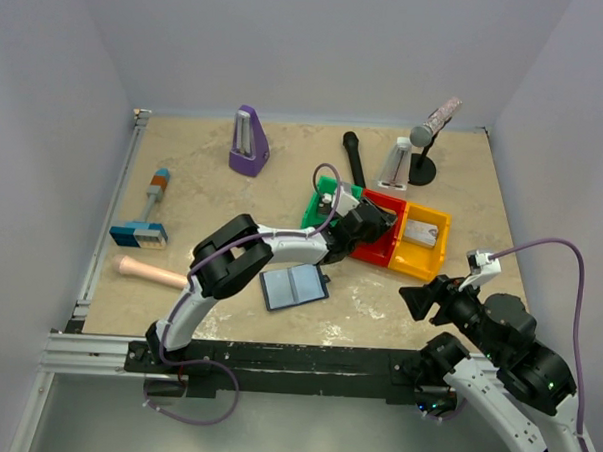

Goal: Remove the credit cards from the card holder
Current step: Place the credit card in the storage box.

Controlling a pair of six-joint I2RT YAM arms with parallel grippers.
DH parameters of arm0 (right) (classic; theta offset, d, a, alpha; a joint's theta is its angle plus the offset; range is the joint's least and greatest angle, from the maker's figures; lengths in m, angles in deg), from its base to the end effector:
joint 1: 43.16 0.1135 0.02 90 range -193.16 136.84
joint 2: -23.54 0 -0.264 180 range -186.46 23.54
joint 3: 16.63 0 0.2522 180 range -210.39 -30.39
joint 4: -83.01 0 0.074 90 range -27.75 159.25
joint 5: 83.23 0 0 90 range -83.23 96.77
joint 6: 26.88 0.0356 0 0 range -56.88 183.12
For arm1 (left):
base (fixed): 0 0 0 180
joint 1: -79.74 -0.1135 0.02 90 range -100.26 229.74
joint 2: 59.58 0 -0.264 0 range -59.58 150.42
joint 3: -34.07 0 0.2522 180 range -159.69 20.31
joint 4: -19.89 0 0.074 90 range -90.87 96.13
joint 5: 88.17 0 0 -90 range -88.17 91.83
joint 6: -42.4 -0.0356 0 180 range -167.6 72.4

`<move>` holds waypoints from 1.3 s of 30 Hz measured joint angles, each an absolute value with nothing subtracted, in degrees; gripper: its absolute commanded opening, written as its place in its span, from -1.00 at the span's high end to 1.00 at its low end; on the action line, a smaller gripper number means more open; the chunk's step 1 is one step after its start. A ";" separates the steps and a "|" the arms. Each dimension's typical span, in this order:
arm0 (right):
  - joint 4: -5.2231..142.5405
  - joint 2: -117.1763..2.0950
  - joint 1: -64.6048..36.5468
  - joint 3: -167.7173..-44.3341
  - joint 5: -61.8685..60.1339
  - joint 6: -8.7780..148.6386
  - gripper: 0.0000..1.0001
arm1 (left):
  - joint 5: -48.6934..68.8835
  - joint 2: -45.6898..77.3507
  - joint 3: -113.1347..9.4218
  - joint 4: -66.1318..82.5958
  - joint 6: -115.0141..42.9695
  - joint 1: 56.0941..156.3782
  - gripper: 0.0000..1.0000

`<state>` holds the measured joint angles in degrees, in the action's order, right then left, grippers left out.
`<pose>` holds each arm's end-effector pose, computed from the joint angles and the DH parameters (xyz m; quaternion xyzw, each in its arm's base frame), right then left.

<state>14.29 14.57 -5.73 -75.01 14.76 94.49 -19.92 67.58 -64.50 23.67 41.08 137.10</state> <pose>0.0240 0.0121 0.3101 -0.0028 0.8147 0.2791 0.5083 0.2798 -0.4123 0.1583 -0.3212 0.7692 -0.4595 0.3065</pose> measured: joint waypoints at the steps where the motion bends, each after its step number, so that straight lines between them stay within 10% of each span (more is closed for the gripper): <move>1: 14.29 14.57 -5.73 -75.01 14.76 94.56 -0.40 | -19.75 67.60 -64.92 22.79 41.08 137.03 0.10; 39: 13.73 14.70 -5.73 -74.51 14.98 95.06 -0.40 | -12.19 55.60 -54.16 27.17 29.65 135.09 -0.15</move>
